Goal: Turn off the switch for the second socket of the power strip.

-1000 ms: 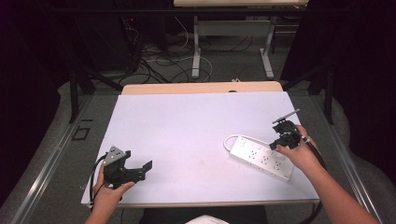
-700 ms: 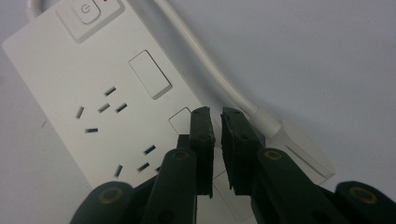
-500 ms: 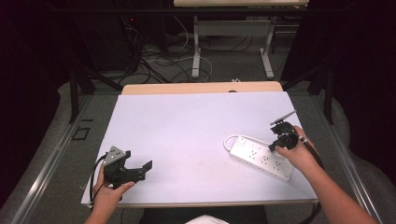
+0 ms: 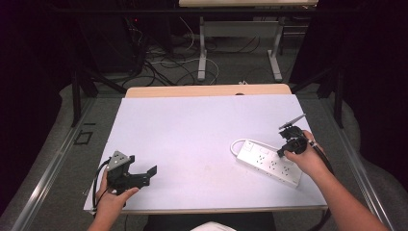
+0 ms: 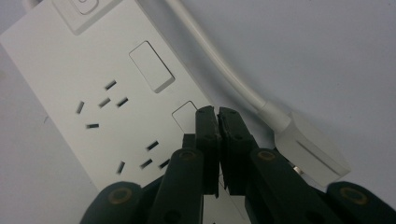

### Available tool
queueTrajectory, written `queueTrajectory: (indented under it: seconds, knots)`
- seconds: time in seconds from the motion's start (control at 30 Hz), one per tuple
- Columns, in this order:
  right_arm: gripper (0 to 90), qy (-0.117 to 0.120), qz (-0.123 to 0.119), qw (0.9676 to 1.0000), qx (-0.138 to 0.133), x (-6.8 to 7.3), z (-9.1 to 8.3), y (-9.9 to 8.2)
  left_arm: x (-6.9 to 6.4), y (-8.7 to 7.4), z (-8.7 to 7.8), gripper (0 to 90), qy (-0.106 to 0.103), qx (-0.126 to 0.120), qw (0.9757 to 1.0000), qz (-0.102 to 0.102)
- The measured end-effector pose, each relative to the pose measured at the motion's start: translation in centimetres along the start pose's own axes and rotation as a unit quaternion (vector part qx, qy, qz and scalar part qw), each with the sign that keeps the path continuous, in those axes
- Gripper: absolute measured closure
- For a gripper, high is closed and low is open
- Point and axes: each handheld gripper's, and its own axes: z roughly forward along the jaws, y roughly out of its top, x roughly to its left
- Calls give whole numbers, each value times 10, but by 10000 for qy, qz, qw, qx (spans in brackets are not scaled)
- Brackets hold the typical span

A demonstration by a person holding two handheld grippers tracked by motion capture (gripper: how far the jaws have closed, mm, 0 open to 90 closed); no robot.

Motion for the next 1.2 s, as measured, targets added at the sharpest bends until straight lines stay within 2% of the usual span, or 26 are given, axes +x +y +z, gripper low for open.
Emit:
queueTrajectory:
  seconds: [0.17,0.23,0.37,0.4,0.43,0.5,0.67,0.73,1.03,1.1,1.2]
  knots:
    - [874,48,55,10000,-44,-2,0,-1,0,0,0,22,14,13,10000,35]
    - [875,95,-15,9999,-51,-3,0,-2,0,0,0,22,10,10,10000,26]
    - [900,23,-23,10000,-60,-2,0,-2,0,0,0,22,10,-2,10000,41]
    - [900,26,-19,10000,38,-2,2,-2,0,0,0,22,-2,-7,10000,9]
    - [900,-18,15,10000,27,-1,2,-3,-1,0,0,22,-4,-7,10000,11]
    - [900,35,1,10000,-16,-2,2,-4,-1,0,0,22,-3,-7,10000,15]
    - [900,104,143,9998,-80,-5,2,-6,-1,0,1,22,-5,-5,10000,4]
    - [900,144,130,9997,-175,-6,2,-7,-1,0,1,22,-9,-9,10000,6]
    - [883,91,134,9998,-140,-6,1,-8,0,0,0,22,1,-5,10000,6]
    - [874,95,161,9996,-222,-6,1,-8,0,0,0,22,2,1,10000,13]
    - [865,119,74,9997,-189,-8,1,-8,0,0,0,22,6,0,10000,7]
